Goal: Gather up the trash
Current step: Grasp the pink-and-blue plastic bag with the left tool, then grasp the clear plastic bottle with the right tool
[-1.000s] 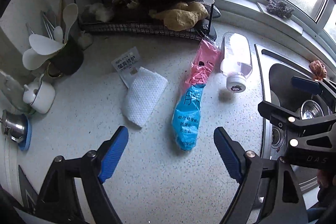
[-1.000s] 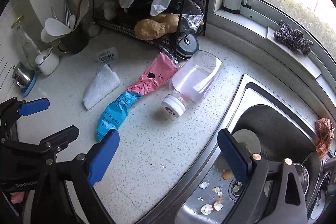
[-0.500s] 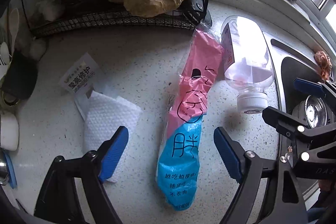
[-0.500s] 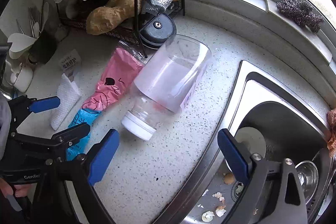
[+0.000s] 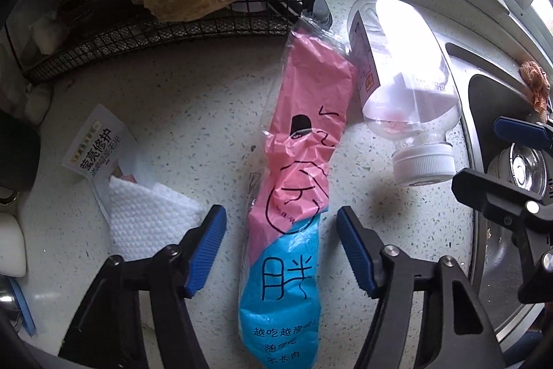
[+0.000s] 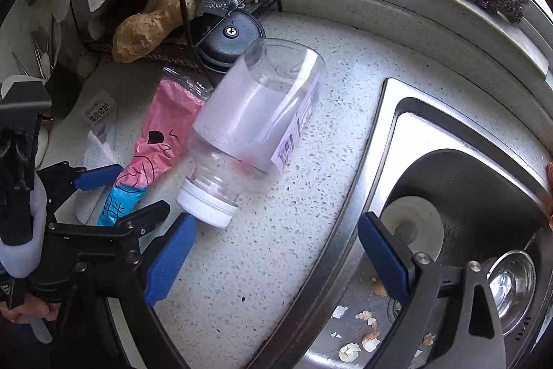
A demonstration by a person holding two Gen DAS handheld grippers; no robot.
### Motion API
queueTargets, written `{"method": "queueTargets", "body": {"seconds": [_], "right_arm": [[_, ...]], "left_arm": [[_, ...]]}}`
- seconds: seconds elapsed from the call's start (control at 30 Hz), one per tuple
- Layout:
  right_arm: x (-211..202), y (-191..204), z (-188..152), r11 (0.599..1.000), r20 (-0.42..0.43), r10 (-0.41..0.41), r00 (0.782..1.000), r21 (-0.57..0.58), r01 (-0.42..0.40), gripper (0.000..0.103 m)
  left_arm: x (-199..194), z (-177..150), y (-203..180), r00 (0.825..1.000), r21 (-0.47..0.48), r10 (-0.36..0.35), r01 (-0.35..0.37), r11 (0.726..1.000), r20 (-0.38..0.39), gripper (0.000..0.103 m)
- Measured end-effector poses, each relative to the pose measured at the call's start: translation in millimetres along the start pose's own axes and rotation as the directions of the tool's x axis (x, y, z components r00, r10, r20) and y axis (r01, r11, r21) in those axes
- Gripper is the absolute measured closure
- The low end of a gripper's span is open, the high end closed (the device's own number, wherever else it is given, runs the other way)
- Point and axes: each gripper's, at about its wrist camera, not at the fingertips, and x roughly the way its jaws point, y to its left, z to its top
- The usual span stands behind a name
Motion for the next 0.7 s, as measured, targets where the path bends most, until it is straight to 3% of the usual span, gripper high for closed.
{"method": "queueTargets", "body": {"seconds": [0.07, 0.2, 0.43, 0.7], "right_arm": [[-3.5, 2.4, 2.2, 1.0, -0.003, 0.008, 1.0, -0.006, -0.008, 0.009], [-14.8, 5.3, 3.9, 1.0, 0.0, 0.016, 1.0, -0.017, -0.016, 0.009], [-32.8, 17.7, 21.9, 0.999, 0.027, 0.031, 0.999, -0.042, -0.03, 0.009], [-16.3, 28.6, 50.2, 0.999, 0.038, 0.018, 0.999, -0.04, -0.016, 0.009]], "left_arm": [[-2.4, 1.6, -3.4, 1.0, 0.005, -0.003, 0.003, 1.0, 0.002, 0.067], [-14.0, -2.2, -11.1, 1.0, -0.004, 0.006, -0.006, 1.0, -0.01, 0.09], [-59.8, -1.5, -13.0, 0.992, -0.078, 0.066, -0.057, 0.995, 0.111, 0.093], [-63.8, 8.9, -3.3, 0.986, -0.172, 0.141, -0.124, 0.977, 0.087, 0.093]]}}
